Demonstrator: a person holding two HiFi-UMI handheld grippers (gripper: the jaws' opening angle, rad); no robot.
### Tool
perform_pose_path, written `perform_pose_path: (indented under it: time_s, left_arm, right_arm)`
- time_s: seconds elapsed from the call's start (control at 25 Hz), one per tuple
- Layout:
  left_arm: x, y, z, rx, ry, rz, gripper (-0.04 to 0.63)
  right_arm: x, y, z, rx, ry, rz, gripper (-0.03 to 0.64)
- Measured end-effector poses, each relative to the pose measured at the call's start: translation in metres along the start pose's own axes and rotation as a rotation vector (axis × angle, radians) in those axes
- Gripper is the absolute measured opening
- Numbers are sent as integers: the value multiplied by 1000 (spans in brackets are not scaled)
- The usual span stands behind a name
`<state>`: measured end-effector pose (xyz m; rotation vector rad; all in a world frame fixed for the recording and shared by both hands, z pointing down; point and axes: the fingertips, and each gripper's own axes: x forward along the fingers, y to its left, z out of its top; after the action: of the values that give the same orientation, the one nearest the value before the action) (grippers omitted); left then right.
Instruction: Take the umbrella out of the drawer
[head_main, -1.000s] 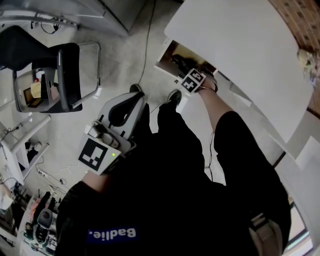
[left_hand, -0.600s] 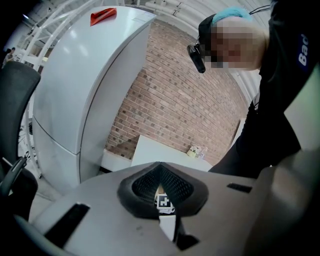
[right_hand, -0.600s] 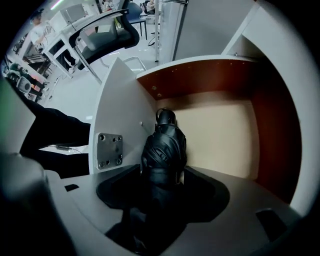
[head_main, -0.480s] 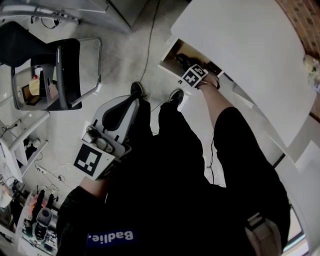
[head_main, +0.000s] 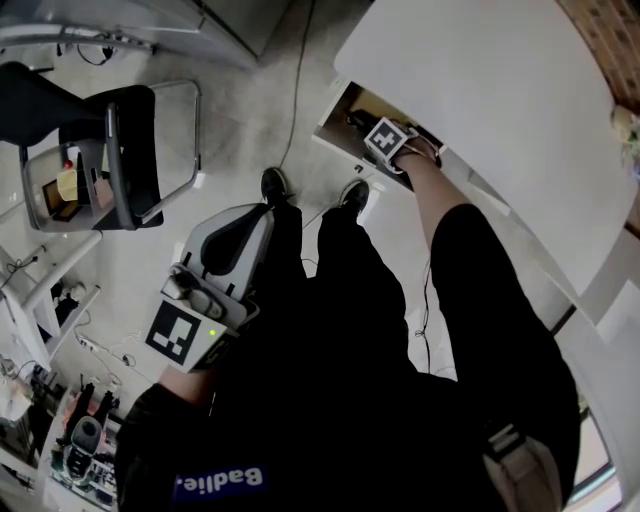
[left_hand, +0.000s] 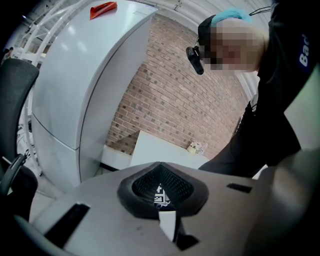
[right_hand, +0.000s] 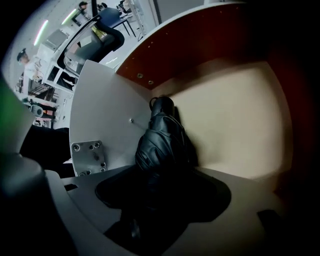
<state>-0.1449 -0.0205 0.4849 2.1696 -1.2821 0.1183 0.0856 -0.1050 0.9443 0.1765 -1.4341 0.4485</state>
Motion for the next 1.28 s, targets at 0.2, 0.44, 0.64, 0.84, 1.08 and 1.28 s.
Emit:
perform_pose_path:
  time_s: [0.2,0.44,0.64,0.84,1.08,1.28]
  left_arm:
    - [0,0,0,1,4,2,-2]
    - [-2,-6,5,-1,2,-6,-3]
    - [-3,-14,10,4,-8,-22,-3]
    - [-1,-31,17,14,-9,-61,-2]
    - [-5,-54,32,37,-17,-109,-2]
    - [-6,-74,51,76,-36,-173,-2]
  right_arm:
    - [-1,1,-2,23,40,20,276]
    - [-14,9,1,-11,-18,6,255]
    - [-39,14,4,-34,-70,-18,250]
    - [-66,28,9,-63,-157,-12,249]
    - [-105,56,-5,-62,-199,17,249]
    - [-154,77,-3,-31,-334,42,249]
